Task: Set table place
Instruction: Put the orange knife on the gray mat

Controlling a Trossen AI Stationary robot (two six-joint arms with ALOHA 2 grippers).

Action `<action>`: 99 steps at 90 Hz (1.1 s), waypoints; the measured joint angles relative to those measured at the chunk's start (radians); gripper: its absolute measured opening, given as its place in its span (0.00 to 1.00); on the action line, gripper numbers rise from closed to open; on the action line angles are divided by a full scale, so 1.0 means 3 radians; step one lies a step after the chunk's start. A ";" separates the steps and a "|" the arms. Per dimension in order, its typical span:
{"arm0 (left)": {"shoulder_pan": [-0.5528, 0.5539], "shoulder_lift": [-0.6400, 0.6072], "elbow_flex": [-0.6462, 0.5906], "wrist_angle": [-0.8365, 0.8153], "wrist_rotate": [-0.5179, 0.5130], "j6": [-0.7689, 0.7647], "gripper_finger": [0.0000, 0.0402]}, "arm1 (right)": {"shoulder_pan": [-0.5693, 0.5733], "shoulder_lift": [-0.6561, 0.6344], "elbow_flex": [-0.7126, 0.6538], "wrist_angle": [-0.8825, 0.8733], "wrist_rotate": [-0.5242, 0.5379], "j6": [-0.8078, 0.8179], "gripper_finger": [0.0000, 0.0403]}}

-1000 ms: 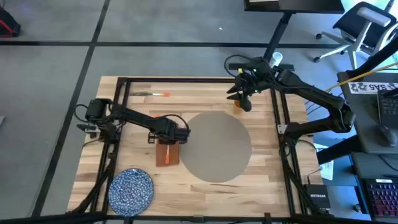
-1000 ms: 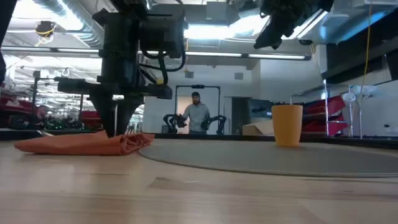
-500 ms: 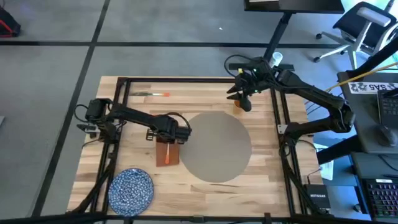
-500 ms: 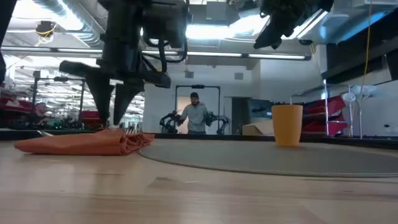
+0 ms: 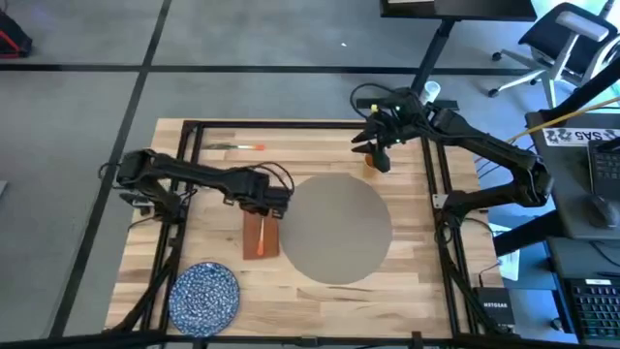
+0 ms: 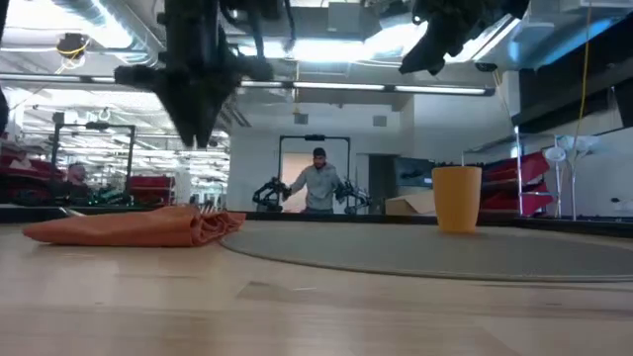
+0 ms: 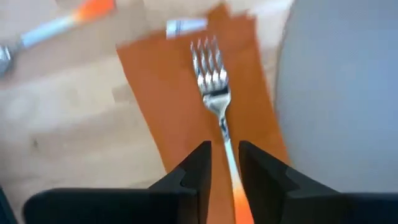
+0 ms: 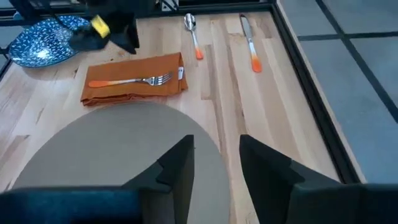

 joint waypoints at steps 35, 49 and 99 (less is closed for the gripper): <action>0.0404 -0.0518 -0.0057 -0.0224 -0.0413 0.1080 0.00 | 0.0004 0.0149 0.0001 0.0554 -0.0002 0.0404 0.29; 0.0715 -0.0715 -0.0155 -0.0262 -0.0393 0.1703 0.00 | 0.0078 0.0280 0.0001 0.0892 0.0056 0.0649 0.29; 0.2357 -0.0961 -0.0407 -0.0162 -0.0094 0.2934 0.00 | 0.0373 0.0773 0.0593 0.0905 0.0446 0.0800 0.29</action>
